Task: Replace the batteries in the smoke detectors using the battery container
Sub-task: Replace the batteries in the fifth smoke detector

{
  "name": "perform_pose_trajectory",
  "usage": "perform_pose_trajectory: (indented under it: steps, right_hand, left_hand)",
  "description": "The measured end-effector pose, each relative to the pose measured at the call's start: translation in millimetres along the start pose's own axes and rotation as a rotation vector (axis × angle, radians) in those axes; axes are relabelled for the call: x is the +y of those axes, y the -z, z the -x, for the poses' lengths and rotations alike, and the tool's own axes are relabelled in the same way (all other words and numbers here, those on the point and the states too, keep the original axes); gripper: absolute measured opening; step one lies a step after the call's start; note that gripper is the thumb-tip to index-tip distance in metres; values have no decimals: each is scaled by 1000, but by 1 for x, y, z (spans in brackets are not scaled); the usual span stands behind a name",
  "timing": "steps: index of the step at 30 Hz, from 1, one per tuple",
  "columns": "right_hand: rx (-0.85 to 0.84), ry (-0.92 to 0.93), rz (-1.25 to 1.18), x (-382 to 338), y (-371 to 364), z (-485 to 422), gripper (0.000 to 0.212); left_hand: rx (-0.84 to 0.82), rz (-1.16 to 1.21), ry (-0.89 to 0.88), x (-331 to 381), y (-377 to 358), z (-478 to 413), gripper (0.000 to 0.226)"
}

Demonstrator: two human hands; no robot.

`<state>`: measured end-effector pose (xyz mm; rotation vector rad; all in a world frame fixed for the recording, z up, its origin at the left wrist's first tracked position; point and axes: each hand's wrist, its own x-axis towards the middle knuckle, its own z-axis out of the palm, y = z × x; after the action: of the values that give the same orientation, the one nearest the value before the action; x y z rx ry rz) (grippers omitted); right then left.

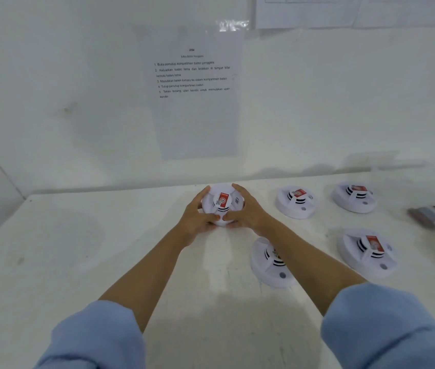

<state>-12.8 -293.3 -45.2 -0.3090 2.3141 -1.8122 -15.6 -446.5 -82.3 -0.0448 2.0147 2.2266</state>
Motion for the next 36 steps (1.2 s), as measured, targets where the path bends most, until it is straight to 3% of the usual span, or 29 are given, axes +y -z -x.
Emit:
perform_pose_trajectory:
  steps: [6, 12, 16, 19, 24, 31, 36]
  right_hand:
    - [-61, 0, 80, 2, 2, -5, 37]
    - [-74, -20, 122, 6, 5, -9, 41]
    - [-66, -13, 130, 9, 8, -11, 49]
    - [-59, -31, 116, 11, 7, -11, 69]
    - [-25, -7, 95, 20, 4, -18, 71]
    - [-163, -81, -101, 29, 20, -20, 84]
    - [-236, -132, -148, 32, 46, -17, 61]
  left_hand:
    - [11, -23, -11, 0, -2, 1, 73]
    - [20, -67, -30, 1, -4, 1, 68]
    - [13, -65, -27, 0, -4, 0, 70]
    - [23, -57, -27, -1, -4, -1, 69]
    - [17, -65, -25, -1, -4, -1, 70]
    - [-21, -70, -24, -1, -2, -1, 72]
    - [-87, -59, -28, -2, -9, -4, 72]
